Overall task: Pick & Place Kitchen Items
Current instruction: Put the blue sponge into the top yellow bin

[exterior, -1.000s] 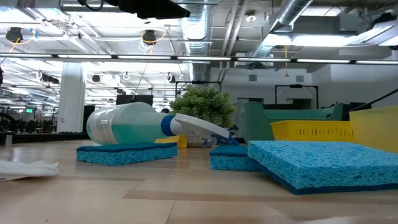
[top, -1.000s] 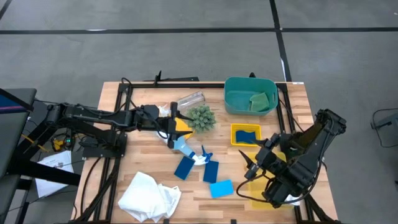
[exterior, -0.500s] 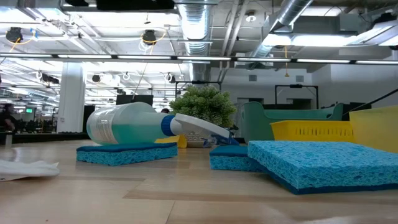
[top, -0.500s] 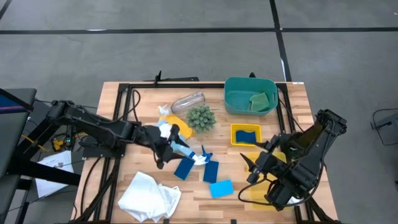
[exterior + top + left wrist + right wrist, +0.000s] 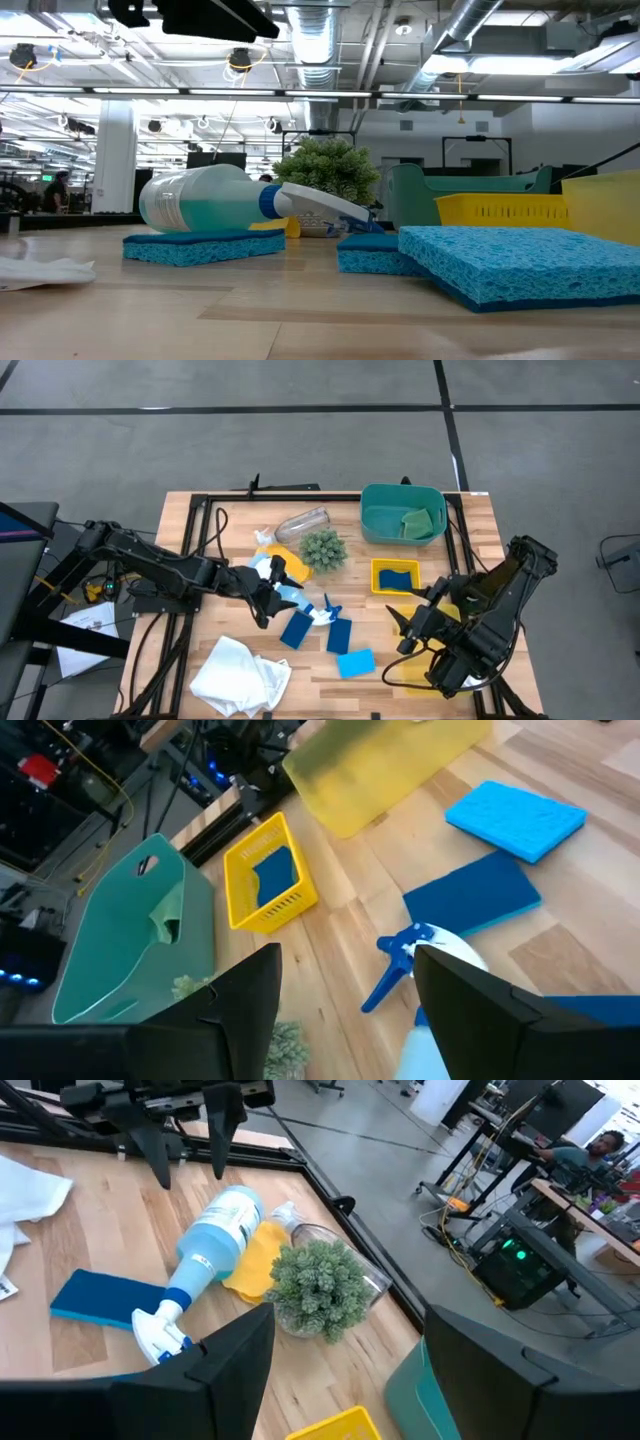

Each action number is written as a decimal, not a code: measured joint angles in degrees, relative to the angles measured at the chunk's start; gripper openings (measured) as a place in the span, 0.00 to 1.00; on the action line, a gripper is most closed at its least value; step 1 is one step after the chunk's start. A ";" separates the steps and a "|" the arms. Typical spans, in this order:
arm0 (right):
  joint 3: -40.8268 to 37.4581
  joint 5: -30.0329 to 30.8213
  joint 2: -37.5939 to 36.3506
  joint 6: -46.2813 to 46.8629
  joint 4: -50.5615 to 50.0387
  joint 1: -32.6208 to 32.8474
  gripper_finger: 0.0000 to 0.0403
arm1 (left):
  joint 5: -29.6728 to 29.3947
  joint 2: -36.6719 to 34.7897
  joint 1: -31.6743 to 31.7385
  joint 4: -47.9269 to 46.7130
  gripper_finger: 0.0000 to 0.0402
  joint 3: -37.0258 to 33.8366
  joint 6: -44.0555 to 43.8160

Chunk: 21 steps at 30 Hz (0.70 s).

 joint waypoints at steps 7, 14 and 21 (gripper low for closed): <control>0.00 -8.79 1.10 0.00 0.60 0.00 0.62 | -0.03 0.00 0.00 0.02 0.55 0.00 0.00; -0.03 -18.40 6.36 -6.30 2.79 -0.78 0.62 | -0.03 0.00 0.00 0.15 0.55 0.00 0.00; -0.09 -26.03 8.01 -19.93 13.13 -3.23 0.62 | -0.05 0.00 0.00 0.21 0.55 0.00 0.04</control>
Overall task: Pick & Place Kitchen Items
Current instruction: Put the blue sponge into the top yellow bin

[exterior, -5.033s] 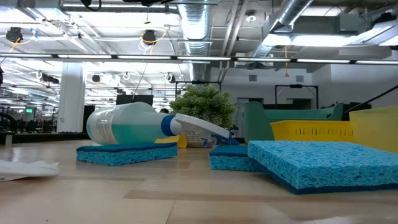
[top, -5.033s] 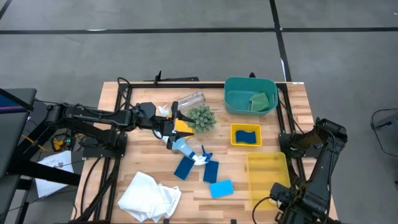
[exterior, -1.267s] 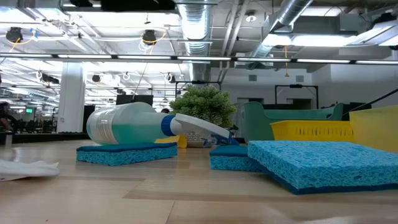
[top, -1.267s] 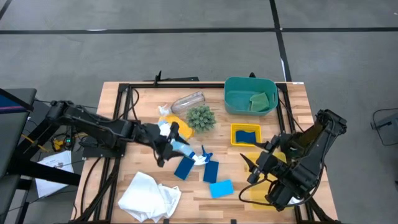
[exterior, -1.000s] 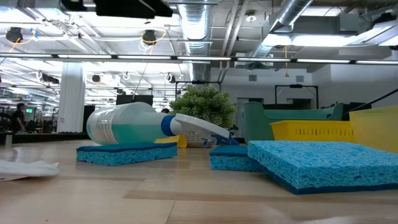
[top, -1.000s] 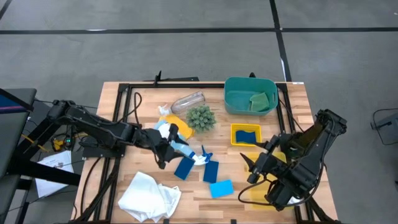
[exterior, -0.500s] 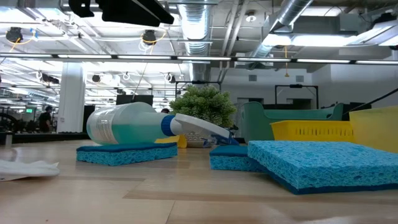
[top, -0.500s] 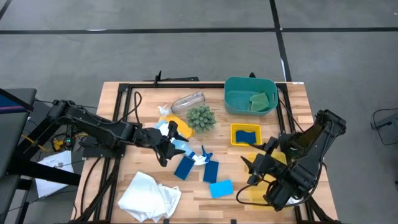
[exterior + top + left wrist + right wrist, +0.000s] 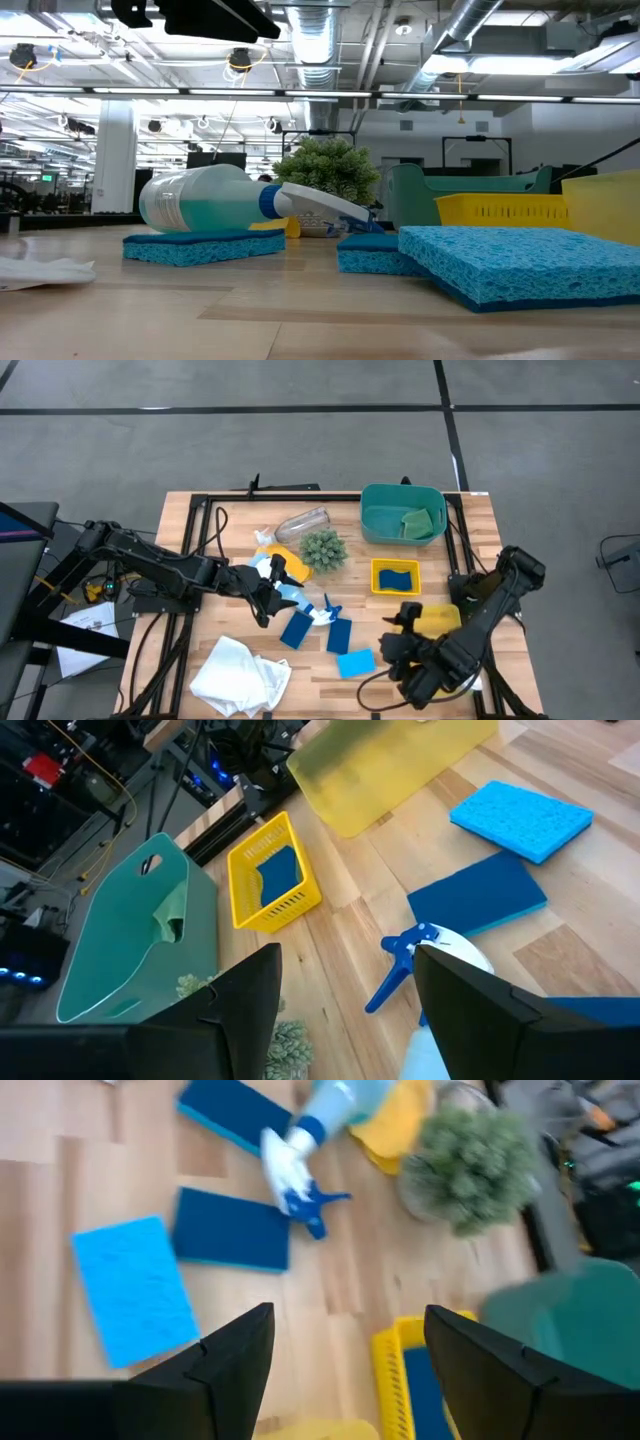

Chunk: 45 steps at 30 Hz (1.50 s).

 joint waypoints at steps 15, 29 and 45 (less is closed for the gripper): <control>-8.17 -14.42 -0.14 -17.46 19.04 -4.15 0.62 | -0.02 -0.02 0.00 0.02 0.55 0.00 0.19; -20.02 -24.53 -0.20 -10.88 35.70 -6.46 0.62 | -0.05 -0.02 0.02 1.32 0.55 0.00 0.55; -30.64 -39.12 -0.18 -19.40 49.75 -15.96 0.58 | -0.04 -0.02 0.02 1.31 0.55 0.00 0.57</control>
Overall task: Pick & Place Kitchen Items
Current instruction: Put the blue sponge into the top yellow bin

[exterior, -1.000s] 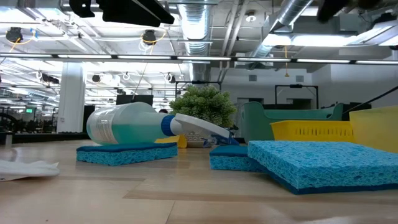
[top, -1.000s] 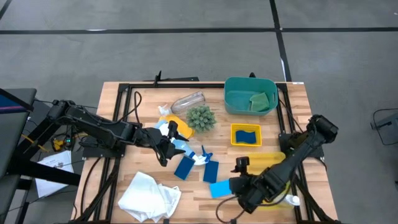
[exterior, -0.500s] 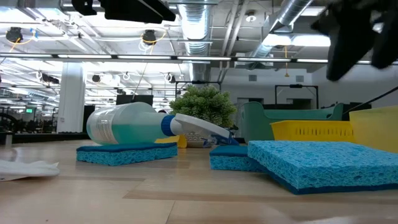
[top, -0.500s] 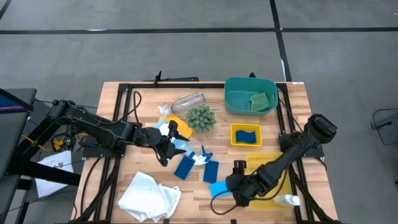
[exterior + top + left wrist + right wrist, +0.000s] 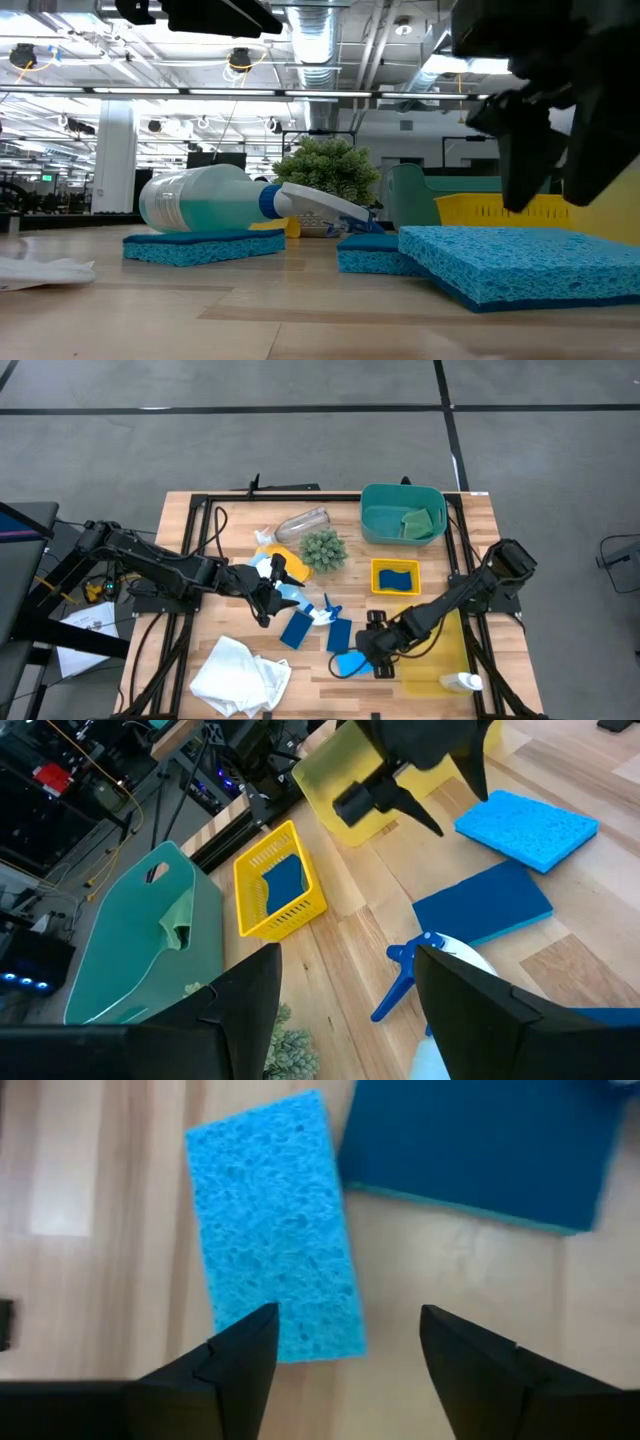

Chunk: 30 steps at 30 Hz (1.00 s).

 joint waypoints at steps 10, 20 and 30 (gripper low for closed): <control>-5.50 -5.15 0.00 -0.27 7.91 -2.14 0.39 | 0.00 0.00 0.01 0.00 0.55 0.00 0.00; -6.02 -6.76 0.00 -1.55 8.95 -2.30 0.14 | 0.01 0.00 0.00 0.00 0.55 0.00 0.00; -6.02 -7.50 0.00 -2.18 9.89 -2.08 0.00 | 0.00 0.00 0.01 0.00 0.55 0.00 0.00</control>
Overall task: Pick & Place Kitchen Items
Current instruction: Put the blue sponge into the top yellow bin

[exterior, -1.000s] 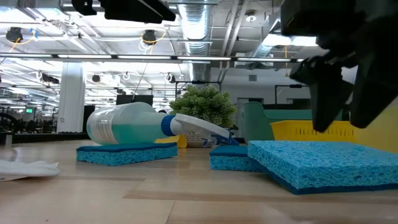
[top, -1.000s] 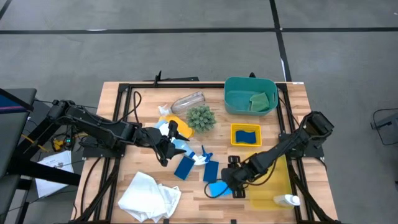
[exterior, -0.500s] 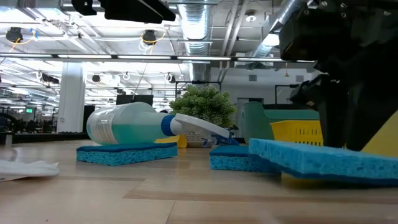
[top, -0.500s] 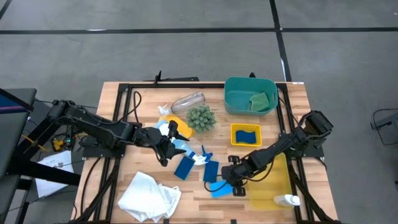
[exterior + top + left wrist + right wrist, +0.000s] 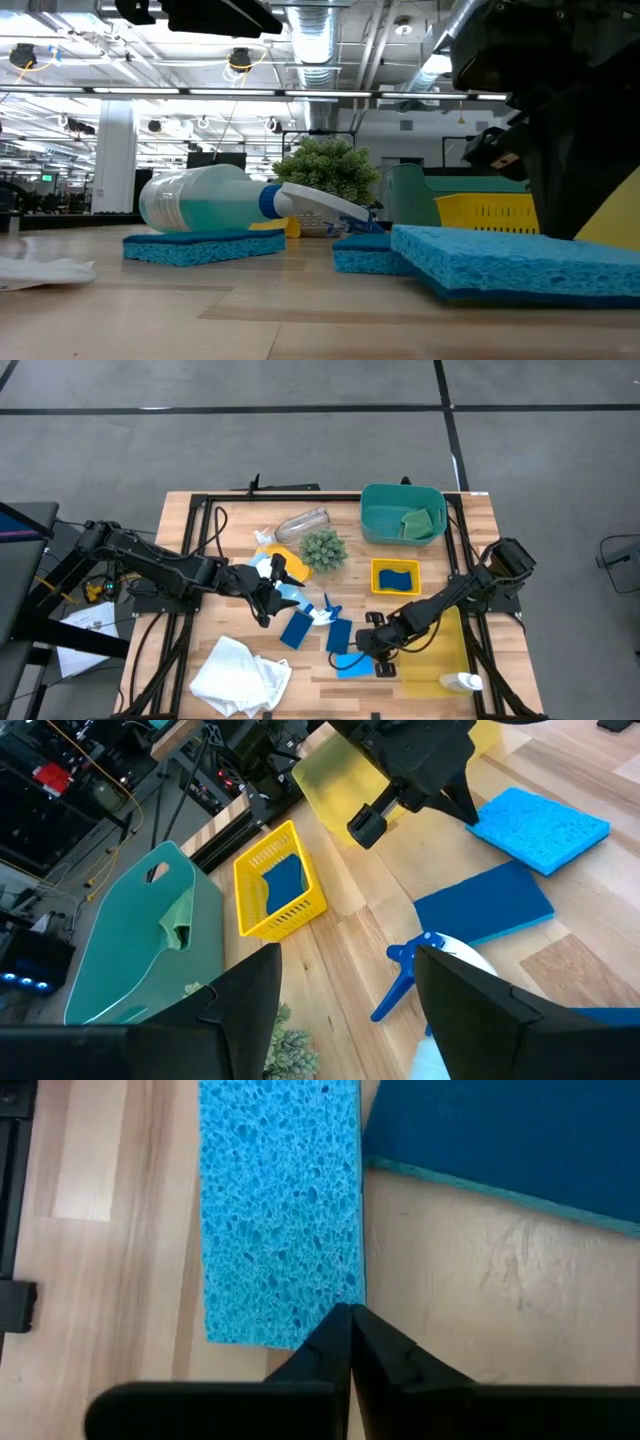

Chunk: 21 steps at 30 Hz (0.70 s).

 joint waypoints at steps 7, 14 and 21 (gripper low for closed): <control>0.69 2.16 -3.96 0.11 -1.99 1.12 0.00 | 0.02 -0.02 -0.01 0.00 0.55 0.00 -0.15; 4.86 19.35 -11.76 1.03 -11.13 6.75 0.00 | 0.02 -0.02 0.00 0.49 0.55 -0.02 -2.12; 6.99 34.34 -14.62 1.07 -13.70 11.42 0.00 | 0.02 -0.03 -0.02 3.38 0.58 -0.02 -6.10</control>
